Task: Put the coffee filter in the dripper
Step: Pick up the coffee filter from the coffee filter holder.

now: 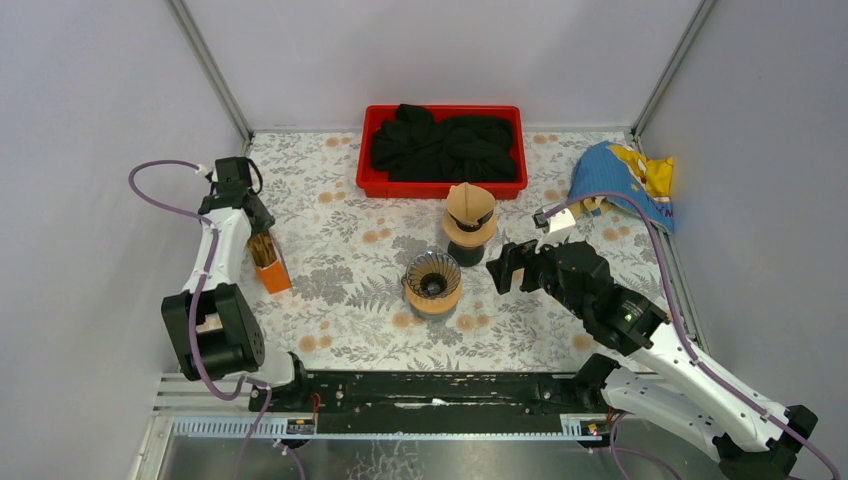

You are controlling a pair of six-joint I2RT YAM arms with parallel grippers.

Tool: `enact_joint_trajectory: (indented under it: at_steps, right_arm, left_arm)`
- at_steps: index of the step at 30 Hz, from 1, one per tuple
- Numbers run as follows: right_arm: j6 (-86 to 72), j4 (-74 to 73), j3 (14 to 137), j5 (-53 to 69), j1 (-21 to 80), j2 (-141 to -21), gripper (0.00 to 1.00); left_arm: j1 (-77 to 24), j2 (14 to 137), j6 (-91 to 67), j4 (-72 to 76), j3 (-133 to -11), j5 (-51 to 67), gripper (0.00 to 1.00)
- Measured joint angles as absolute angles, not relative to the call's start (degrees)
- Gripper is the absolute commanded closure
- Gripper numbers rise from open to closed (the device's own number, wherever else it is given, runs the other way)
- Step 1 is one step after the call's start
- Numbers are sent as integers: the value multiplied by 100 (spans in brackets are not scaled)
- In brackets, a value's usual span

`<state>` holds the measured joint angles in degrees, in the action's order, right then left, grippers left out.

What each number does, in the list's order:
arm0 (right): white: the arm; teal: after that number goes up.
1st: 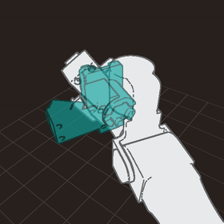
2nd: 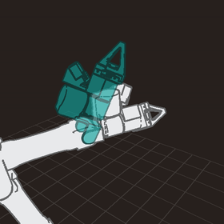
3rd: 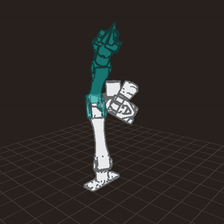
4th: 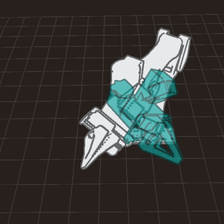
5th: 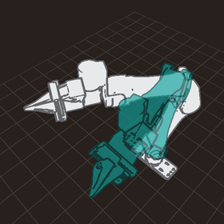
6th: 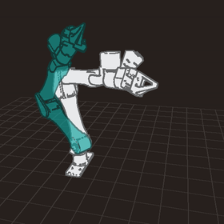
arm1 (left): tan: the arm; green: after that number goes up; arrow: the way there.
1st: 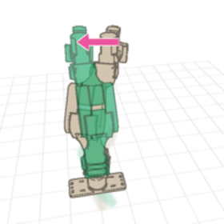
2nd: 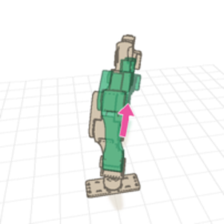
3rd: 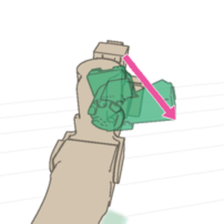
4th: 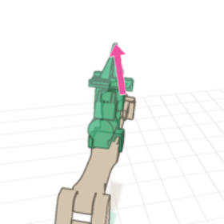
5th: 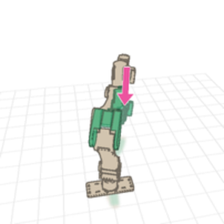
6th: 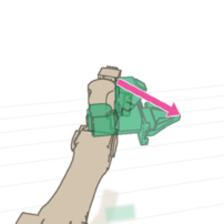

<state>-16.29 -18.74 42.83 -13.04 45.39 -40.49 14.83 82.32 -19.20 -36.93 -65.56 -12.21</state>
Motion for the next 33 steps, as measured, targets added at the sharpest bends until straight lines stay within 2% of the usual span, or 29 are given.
enact_joint_trajectory:
  at_steps: [8, 21, 33]
  right_arm:
    - [-1629, -1874, 4281, -1304, 4539, -4051, 1]
    - [-1629, -1874, 4281, -1304, 4539, -4062, 1]
    - [-1629, -1874, 4278, -1304, 4539, -4071, 1]
  left_arm:
    - [1520, 8311, -1907, -3697, -6565, -1109, 63]
    - [1557, 8344, -1865, -3693, -6576, -1015, 83]
    - [1592, 8407, -1863, -3693, -6576, -945, 81]
